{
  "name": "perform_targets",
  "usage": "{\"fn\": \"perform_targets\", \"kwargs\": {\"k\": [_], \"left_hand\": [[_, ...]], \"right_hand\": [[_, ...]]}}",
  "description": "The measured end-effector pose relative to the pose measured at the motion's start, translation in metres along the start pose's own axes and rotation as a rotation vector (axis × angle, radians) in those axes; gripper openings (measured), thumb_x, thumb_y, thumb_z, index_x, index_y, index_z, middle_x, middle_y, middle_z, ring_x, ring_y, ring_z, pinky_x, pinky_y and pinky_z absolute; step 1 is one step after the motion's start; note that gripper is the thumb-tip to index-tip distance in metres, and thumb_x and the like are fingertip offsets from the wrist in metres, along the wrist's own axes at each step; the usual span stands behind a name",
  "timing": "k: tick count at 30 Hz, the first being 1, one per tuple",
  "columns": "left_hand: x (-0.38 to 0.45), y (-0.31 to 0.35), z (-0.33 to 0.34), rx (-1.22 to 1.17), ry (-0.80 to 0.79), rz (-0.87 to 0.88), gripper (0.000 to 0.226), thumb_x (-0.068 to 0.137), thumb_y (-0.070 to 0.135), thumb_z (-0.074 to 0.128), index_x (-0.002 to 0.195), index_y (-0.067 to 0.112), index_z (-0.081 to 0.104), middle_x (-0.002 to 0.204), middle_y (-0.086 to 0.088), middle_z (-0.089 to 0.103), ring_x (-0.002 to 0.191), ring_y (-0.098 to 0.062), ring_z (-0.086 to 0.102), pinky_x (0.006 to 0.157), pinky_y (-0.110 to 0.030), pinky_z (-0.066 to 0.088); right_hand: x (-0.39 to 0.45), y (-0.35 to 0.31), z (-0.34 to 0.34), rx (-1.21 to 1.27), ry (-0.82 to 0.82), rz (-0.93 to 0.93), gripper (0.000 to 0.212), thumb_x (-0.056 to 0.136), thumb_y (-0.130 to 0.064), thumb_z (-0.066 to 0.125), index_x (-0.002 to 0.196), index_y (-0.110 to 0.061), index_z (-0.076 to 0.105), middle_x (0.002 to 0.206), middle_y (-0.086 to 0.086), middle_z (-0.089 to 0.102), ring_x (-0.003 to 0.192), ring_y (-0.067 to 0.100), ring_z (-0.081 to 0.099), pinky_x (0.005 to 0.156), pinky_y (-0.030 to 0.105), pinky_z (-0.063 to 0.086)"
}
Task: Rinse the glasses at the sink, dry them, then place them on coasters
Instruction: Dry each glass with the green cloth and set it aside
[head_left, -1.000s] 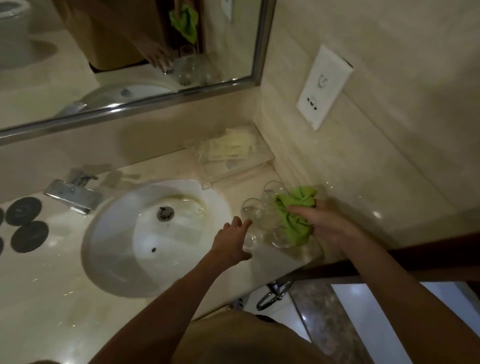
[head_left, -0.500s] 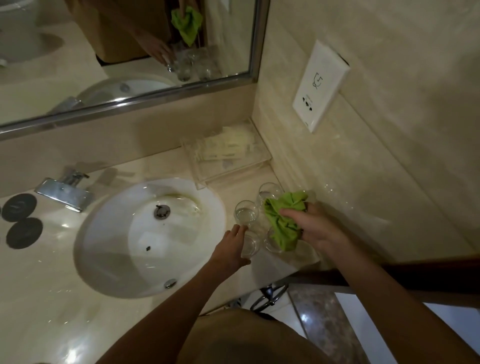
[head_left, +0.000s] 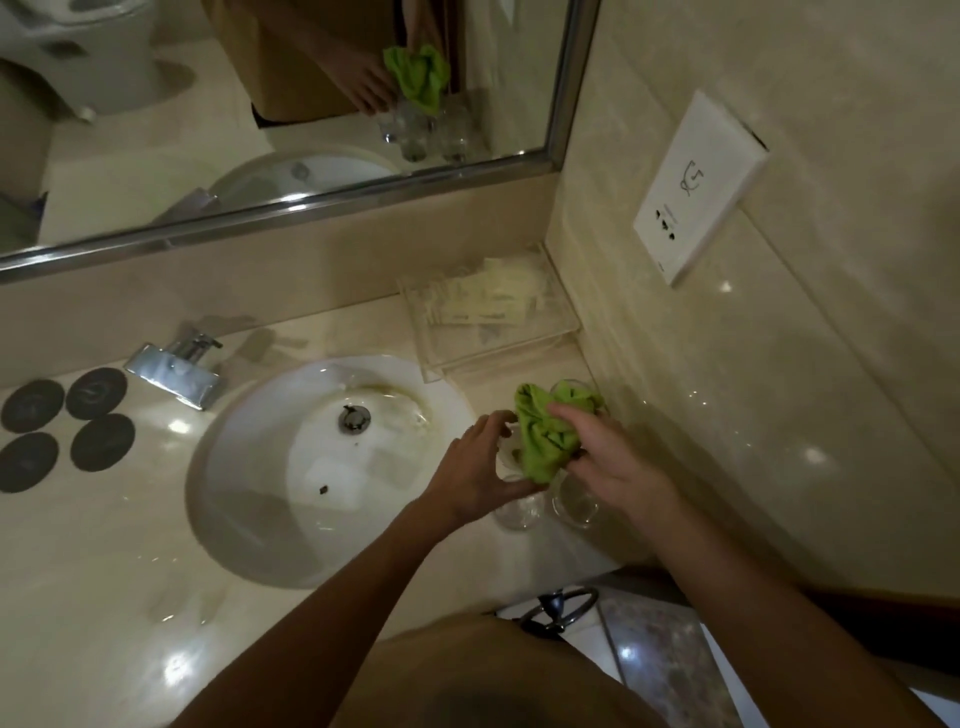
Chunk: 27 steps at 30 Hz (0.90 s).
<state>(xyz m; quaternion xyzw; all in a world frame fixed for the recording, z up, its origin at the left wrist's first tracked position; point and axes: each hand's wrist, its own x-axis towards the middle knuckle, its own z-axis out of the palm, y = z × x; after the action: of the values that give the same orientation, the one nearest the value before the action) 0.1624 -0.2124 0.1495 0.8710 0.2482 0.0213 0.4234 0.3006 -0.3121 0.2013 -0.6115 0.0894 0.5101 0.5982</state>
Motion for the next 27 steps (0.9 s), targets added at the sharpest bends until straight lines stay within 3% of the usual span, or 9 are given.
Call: {"fn": "perform_targets", "kwargs": {"k": [3,6,11,15,17,19,21,24,27], "left_hand": [[0.023,0.006,-0.01,-0.308,0.099,-0.074,0.062,0.078,0.027,0.083,0.129,0.015,0.05,0.111,0.001,0.058,0.085,-0.008,0.059,0.07,-0.023,0.052],[0.054,0.007,-0.021,-0.434,0.204,-0.155,0.04,0.087,0.016,0.074,0.122,0.011,0.055,0.108,-0.001,0.061,0.079,-0.004,0.061,0.068,-0.021,0.053],[0.106,0.004,-0.039,-0.516,0.266,-0.258,0.014,0.096,0.008,0.057,0.109,0.01,0.056,0.101,-0.008,0.063,0.083,-0.023,0.064,0.065,-0.027,0.052],[0.121,-0.007,-0.043,-0.557,0.182,-0.346,0.033,0.096,0.002,0.049,0.128,0.008,0.053,0.118,-0.012,0.061,0.092,-0.029,0.064,0.066,-0.028,0.051],[0.119,-0.017,-0.039,-0.539,0.151,-0.387,0.045,0.096,0.003,0.052,0.14,0.008,0.046,0.13,-0.014,0.057,0.11,-0.036,0.062,0.078,-0.034,0.052],[0.113,-0.021,-0.033,-0.516,0.139,-0.431,0.045,0.096,0.008,0.055,0.14,0.008,0.045,0.132,-0.014,0.054,0.11,-0.036,0.061,0.081,-0.038,0.053],[0.108,-0.021,-0.029,-0.478,0.094,-0.468,0.035,0.097,0.011,0.056,0.131,0.006,0.053,0.123,-0.014,0.058,0.092,-0.028,0.063,0.069,-0.033,0.053],[0.101,-0.016,-0.022,-0.325,-0.119,-0.522,0.028,0.097,0.023,0.06,0.119,0.007,0.06,0.107,-0.011,0.064,0.076,-0.018,0.06,0.058,-0.028,0.051],[0.094,-0.012,-0.014,-0.068,-0.32,-0.5,0.056,0.09,0.046,0.067,0.13,0.011,0.052,0.123,-0.01,0.06,0.095,-0.021,0.063,0.056,-0.025,0.05]], "right_hand": [[0.015,-0.011,0.013,0.152,0.085,0.031,0.028,0.092,-0.021,0.067,0.116,-0.007,0.063,0.103,0.015,0.07,0.089,0.024,0.07,0.072,0.036,0.057],[0.035,-0.029,0.023,0.215,0.081,0.028,0.035,0.094,-0.025,0.064,0.123,-0.007,0.06,0.106,0.016,0.067,0.092,0.025,0.066,0.078,0.037,0.055],[0.074,-0.062,0.039,0.125,-0.029,-0.088,0.04,0.094,-0.026,0.064,0.132,-0.015,0.056,0.124,0.011,0.065,0.114,0.025,0.063,0.088,0.035,0.053],[0.097,-0.067,0.035,-0.346,0.142,-0.185,0.059,0.078,-0.058,0.069,0.124,-0.022,0.063,0.124,0.001,0.066,0.11,0.019,0.062,0.091,0.035,0.051],[0.094,-0.062,0.023,-0.544,0.27,-0.232,0.039,0.089,-0.043,0.066,0.116,-0.015,0.065,0.112,0.003,0.066,0.103,0.023,0.062,0.082,0.03,0.047],[0.09,-0.05,0.005,-0.673,0.299,-0.263,0.022,0.09,-0.018,0.065,0.111,-0.013,0.064,0.11,0.005,0.066,0.103,0.024,0.062,0.083,0.03,0.048],[0.088,-0.037,-0.012,-0.865,0.262,-0.269,0.041,0.084,-0.005,0.064,0.124,-0.012,0.062,0.125,0.008,0.065,0.111,0.024,0.061,0.092,0.03,0.048],[0.08,-0.028,-0.026,-1.194,0.212,-0.27,0.053,0.079,-0.018,0.072,0.131,-0.02,0.058,0.134,0.004,0.06,0.121,0.025,0.057,0.097,0.03,0.046],[0.073,-0.024,-0.031,-1.464,0.155,-0.314,0.076,0.08,-0.039,0.077,0.145,-0.025,0.041,0.147,0.009,0.045,0.133,0.033,0.045,0.105,0.041,0.041]]}}
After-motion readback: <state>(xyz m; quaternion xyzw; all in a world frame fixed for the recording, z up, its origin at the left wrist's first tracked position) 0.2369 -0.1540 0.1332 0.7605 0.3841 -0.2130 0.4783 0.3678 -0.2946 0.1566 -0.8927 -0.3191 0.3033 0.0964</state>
